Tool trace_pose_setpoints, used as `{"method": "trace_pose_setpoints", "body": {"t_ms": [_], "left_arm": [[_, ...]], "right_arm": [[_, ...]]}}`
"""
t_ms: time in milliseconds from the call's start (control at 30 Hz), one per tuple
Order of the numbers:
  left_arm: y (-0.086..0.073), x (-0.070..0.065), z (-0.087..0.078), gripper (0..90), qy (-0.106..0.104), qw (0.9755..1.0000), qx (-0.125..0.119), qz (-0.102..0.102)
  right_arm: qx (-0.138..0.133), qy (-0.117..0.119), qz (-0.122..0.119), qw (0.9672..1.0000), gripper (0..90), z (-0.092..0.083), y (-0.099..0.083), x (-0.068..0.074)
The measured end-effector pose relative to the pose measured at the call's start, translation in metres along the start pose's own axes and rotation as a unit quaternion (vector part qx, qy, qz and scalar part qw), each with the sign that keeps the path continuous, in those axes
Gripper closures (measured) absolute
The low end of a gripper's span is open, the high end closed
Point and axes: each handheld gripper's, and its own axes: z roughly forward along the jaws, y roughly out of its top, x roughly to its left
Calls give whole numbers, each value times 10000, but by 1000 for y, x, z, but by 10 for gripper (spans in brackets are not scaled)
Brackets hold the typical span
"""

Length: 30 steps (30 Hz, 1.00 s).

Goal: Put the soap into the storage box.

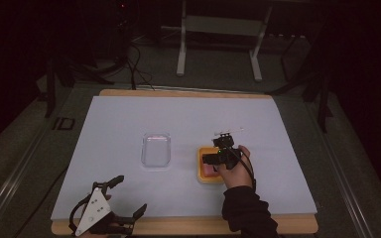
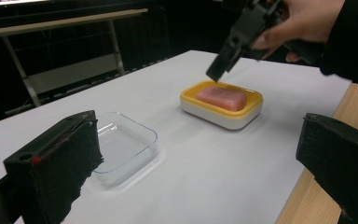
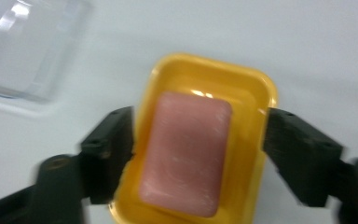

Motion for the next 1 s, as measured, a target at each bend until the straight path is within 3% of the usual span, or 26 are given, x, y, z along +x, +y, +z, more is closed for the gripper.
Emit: {"method": "trace_pose_setpoints", "body": {"t_ms": [100,167,233,467,567,600,1000], "left_arm": [[0,0,0,3,-11,10000,13,-2],[0,0,0,3,-15,10000,17,-4],[0,0,1,3,-19,10000,24,-10],[-1,0,0,3,-24,10000,35,-16],[-1,0,0,3,-16,10000,39,-14],[-1,0,0,3,-18,10000,46,-22],[-2,0,-4,3,35,10000,72,-18]], "right_arm": [[-19,520,-179,9985,127,-6,4,-6],[-68,569,-418,9975,116,-9,5,-8],[-119,789,-546,9953,111,-12,5,-12],[-91,879,-839,9926,111,-15,-1,-30],[-117,850,-842,9928,111,-16,-2,-33],[-224,813,-813,9931,113,-21,-6,-43],[-326,648,-887,9934,124,-44,-21,-78]]}}
